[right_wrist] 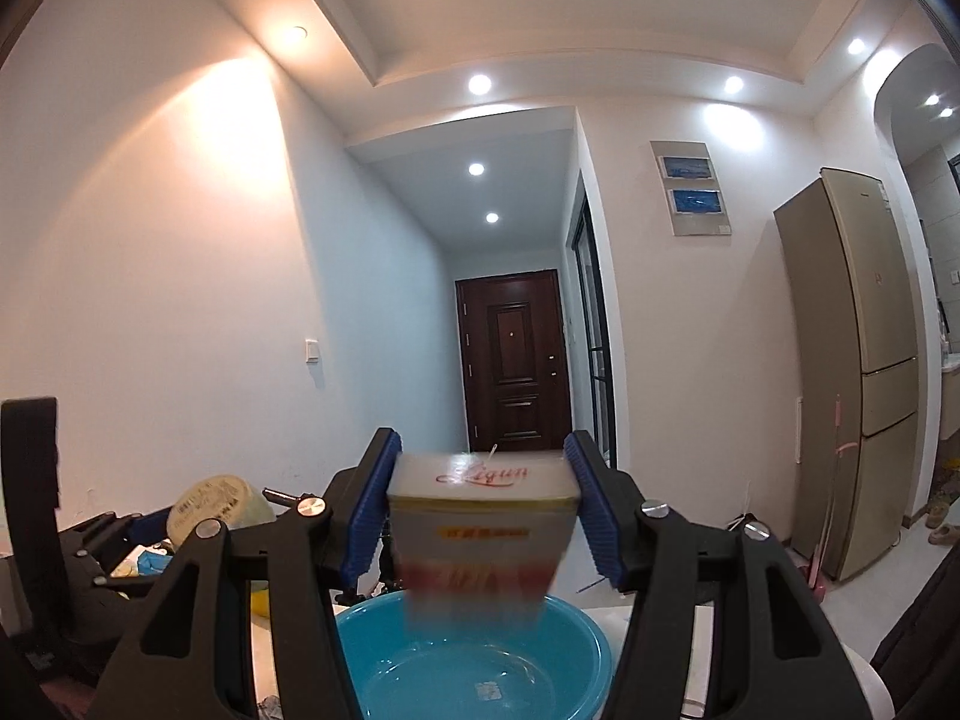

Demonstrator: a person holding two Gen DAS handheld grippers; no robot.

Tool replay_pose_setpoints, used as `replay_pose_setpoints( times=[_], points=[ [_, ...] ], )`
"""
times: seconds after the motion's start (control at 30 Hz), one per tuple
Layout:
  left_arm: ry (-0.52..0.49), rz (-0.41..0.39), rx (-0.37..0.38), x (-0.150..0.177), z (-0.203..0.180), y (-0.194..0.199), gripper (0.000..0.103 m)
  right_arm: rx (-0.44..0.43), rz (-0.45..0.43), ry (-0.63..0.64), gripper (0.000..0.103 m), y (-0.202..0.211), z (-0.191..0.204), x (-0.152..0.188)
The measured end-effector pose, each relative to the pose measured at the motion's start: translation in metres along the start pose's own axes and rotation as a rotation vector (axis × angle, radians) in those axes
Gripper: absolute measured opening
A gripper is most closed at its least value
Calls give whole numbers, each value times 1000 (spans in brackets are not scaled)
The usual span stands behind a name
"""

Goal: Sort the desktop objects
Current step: 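Carry the cream tin in the left tool over the turquoise basin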

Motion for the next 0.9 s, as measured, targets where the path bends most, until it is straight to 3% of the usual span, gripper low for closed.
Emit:
replay_pose_setpoints(
  times=[0.13, 0.23, 0.33, 0.5, 0.73, 0.9],
  points=[
    [6, 32, 7, 9, -1, -18, 77, 12, 42, 16, 54, -13, 3, 13],
    [7, 60, -7, 19, 2, -32, 77, 6, 108, 29, 41, -33, 4, 28],
    [25, 101, -23, 30, 10, -49, 77, -9, 195, 38, 39, -58, 2, 50],
    [44, 154, 1, 42, 13, -63, 77, -68, 274, -11, 39, -76, -7, 67],
    [38, 235, 3, 62, 11, -84, 77, -76, 336, 42, 39, -75, -4, 83],
    [35, 351, -4, 91, 13, -119, 77, -117, 481, 45, 39, -103, 1, 125]
  ],
)
Point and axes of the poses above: each gripper's, at about its wrist camera, not at the fingertips, and y roughly against the way its jaws point, z to its left, x to its underside, the point moved 7 cm from there along -y, roughly the way its jaws point, and after that the axes turned 7 degrees about y, right-handed, at the moved point
